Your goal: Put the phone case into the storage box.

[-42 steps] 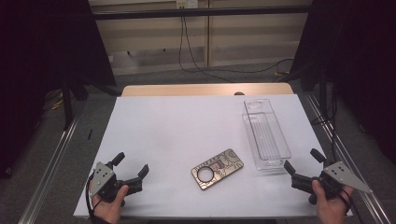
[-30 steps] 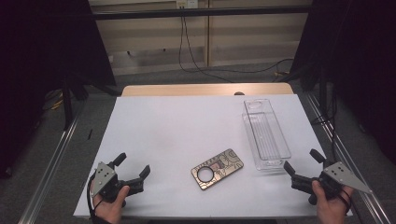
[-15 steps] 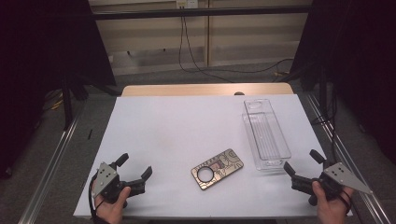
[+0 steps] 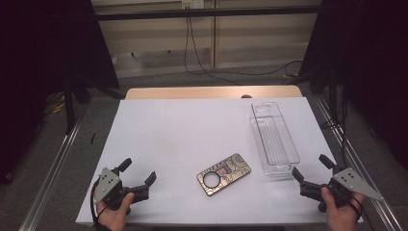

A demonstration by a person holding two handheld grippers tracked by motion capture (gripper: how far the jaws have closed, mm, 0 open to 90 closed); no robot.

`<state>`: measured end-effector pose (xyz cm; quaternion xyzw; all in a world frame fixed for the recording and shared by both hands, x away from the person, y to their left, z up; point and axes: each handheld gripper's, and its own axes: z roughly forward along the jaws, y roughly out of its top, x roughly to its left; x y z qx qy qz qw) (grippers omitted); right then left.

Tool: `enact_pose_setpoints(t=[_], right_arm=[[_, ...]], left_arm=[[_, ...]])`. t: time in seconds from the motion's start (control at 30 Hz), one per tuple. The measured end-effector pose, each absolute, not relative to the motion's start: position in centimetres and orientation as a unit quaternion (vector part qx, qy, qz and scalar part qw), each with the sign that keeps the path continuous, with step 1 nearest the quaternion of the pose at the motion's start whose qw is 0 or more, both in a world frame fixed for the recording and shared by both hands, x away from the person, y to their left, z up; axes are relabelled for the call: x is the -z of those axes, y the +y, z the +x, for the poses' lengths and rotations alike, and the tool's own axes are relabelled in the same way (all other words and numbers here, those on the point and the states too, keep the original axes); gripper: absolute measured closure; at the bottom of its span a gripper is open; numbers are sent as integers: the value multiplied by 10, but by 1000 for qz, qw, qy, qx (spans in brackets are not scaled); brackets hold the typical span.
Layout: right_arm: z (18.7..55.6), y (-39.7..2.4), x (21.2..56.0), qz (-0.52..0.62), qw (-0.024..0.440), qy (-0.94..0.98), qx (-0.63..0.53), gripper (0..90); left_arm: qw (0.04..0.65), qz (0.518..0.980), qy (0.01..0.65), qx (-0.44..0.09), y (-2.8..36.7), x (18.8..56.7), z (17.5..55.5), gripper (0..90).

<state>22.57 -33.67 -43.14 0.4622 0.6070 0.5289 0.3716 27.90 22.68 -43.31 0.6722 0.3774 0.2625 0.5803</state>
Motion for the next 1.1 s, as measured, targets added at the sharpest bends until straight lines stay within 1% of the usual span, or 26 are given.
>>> enact_pose_setpoints(t=[0.1, 0.23, 0.4, 0.47, 0.73, 0.83, 1.1], right_arm=[[225, -337, 431, 463, 371, 606, -530, 0], [225, -337, 431, 461, 370, 607, -530, 0], [225, -337, 431, 461, 370, 607, -531, 0], [225, -337, 431, 461, 370, 608, -531, 0], [225, -336, 431, 460, 367, 610, -531, 0], [225, -336, 432, 459, 366, 610, -531, 0], [225, -335, 432, 459, 366, 611, -531, 0]], left_arm=[[580, 684, 366, -249, 221, 432, 278, 25], [586, 687, 358, -239, 217, 431, 277, 26], [586, 686, 357, -242, 213, 429, 277, 25], [589, 685, 362, -230, 212, 430, 278, 28], [595, 694, 345, -212, 206, 427, 279, 32], [594, 705, 325, -210, 200, 424, 279, 32], [606, 715, 294, -189, 179, 418, 279, 34]])
